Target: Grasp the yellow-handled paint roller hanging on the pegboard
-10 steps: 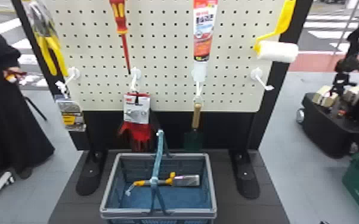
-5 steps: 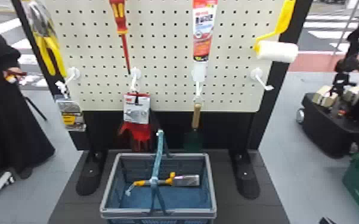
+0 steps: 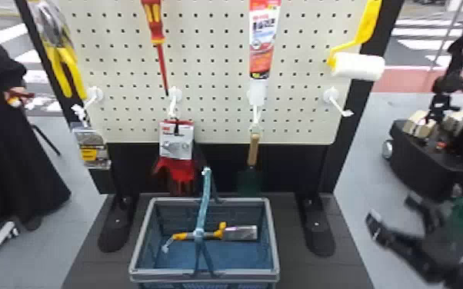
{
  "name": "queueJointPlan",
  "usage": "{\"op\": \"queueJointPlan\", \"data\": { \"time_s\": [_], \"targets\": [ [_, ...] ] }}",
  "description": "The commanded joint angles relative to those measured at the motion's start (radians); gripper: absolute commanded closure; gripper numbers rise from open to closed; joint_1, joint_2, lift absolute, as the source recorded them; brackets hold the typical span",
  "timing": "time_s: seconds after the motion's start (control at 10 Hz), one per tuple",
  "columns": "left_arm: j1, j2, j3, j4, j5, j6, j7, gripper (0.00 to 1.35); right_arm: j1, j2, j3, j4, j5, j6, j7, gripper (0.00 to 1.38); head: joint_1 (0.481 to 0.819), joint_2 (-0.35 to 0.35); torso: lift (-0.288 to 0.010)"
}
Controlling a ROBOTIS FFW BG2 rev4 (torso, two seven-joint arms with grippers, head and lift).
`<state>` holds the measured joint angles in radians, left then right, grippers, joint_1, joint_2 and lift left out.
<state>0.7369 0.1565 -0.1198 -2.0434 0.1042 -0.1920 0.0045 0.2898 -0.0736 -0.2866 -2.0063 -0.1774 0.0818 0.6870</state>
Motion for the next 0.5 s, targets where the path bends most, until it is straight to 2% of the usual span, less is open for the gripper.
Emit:
{"op": "queueJointPlan", "data": {
  "time_s": [0.0,0.1,0.4],
  "targets": [
    [-0.006,0.003,-0.003,0.000,0.003,0.009,-0.006,0.14,-0.130,-0.009,-0.082,-0.057,0.065,0.099,0.069,0.28,0.549,0.000,-0.100],
    [-0.019,0.009,-0.009,0.000,0.002,0.017,-0.009,0.14,-0.221,-0.015,-0.125,-0.037,0.081,0.144,0.124,0.28,0.549,0.000,-0.100],
    [-0.058,0.034,-0.037,0.015,0.020,0.023,-0.009,0.14,-0.410,-0.117,-0.129,0.056,0.039,0.200,0.149,0.28,0.549,0.000,-0.100]
  ]
}}
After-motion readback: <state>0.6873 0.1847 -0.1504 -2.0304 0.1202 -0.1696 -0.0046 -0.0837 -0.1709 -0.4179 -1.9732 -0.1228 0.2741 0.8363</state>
